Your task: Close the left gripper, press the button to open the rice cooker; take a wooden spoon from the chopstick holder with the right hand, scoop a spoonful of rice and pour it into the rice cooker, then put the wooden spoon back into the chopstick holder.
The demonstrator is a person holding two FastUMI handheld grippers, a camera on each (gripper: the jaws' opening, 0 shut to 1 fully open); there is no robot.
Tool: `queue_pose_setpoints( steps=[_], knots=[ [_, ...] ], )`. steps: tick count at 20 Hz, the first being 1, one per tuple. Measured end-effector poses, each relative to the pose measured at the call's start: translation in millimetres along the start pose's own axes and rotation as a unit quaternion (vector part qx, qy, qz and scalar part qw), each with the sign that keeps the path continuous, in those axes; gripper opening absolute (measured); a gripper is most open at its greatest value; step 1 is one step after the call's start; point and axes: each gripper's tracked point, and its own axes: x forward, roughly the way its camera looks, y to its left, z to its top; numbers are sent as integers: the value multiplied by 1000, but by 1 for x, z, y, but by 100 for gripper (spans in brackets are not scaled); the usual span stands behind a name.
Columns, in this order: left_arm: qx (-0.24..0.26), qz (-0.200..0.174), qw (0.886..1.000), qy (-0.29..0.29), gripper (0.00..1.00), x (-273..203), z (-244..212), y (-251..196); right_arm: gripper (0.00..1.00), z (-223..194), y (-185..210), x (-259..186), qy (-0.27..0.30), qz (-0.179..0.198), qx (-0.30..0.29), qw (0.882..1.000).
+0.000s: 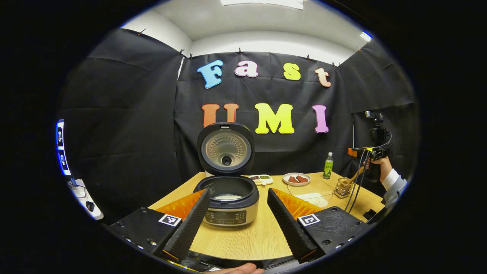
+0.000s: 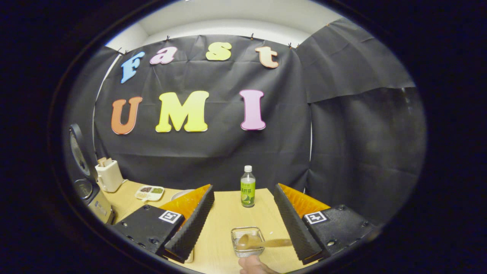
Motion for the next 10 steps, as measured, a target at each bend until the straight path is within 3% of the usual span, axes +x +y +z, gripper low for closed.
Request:
queue_pose_setpoints(
  steps=[10],
  knots=[
    [-7,28,999,-25,96,91,61,30,100,38,6,-121,-13,-11,16,1000]
  ],
)
